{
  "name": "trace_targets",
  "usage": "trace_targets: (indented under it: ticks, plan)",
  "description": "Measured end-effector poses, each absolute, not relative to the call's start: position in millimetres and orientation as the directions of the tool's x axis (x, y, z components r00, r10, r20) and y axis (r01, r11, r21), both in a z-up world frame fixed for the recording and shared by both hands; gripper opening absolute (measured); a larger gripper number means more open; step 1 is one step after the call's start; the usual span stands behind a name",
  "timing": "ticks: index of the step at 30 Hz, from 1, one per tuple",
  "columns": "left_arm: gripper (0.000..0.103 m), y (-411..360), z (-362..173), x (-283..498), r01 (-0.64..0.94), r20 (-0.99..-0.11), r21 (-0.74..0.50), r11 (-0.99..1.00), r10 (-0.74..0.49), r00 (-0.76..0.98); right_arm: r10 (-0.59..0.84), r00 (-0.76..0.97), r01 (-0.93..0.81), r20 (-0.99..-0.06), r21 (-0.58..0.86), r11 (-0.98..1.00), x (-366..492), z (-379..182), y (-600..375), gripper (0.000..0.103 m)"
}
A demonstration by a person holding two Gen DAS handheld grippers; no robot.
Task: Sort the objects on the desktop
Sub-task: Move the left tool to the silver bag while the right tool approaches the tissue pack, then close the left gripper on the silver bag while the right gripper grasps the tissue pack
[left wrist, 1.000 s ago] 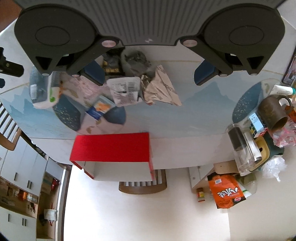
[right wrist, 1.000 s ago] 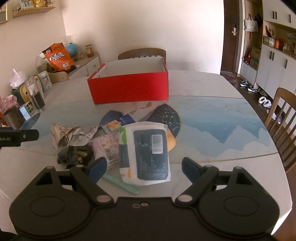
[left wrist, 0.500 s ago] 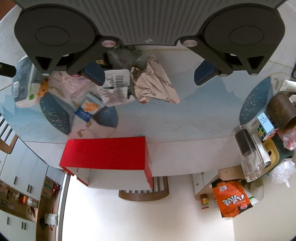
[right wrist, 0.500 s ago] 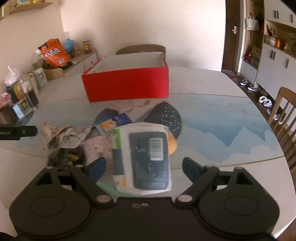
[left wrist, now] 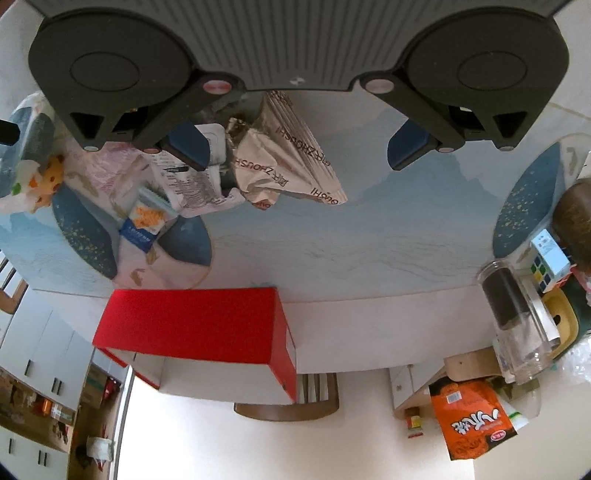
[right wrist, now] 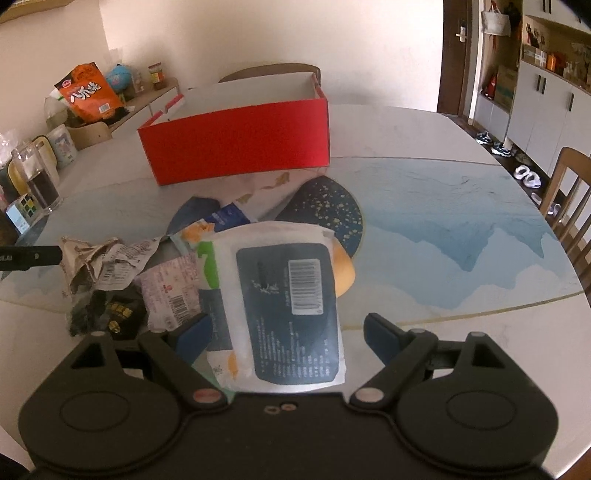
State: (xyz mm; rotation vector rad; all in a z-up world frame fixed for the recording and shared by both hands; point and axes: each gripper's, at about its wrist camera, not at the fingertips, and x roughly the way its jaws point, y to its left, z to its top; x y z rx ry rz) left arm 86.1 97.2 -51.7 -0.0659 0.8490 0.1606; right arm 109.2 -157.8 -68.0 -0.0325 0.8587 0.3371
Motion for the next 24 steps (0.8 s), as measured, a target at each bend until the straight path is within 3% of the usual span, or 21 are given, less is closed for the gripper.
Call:
trace_targets:
  ticks: [18,22,24]
  plan:
    - [0.102,105.6,-88.7,128.1,-0.117,-0.798,-0.003,0.993,0.068,0.598,0.271,0.562,-0.317,-0.782,0.098,0.943,130.1,-85.4,-149.6,0.089]
    - [0.102,106.3,-92.6,132.2,-0.12,-0.801,-0.008,0.993,0.066,0.595,0.28,0.548,-0.323,-0.788,0.109,0.94,135.4,-89.3,-148.1,0.081]
    - [0.096,106.9,-94.6,134.2,-0.119,-0.806,-0.014,0.993,0.059,0.589,0.288,0.544,-0.333,-0.788,0.113,0.936,137.1,-90.2,-146.9,0.079]
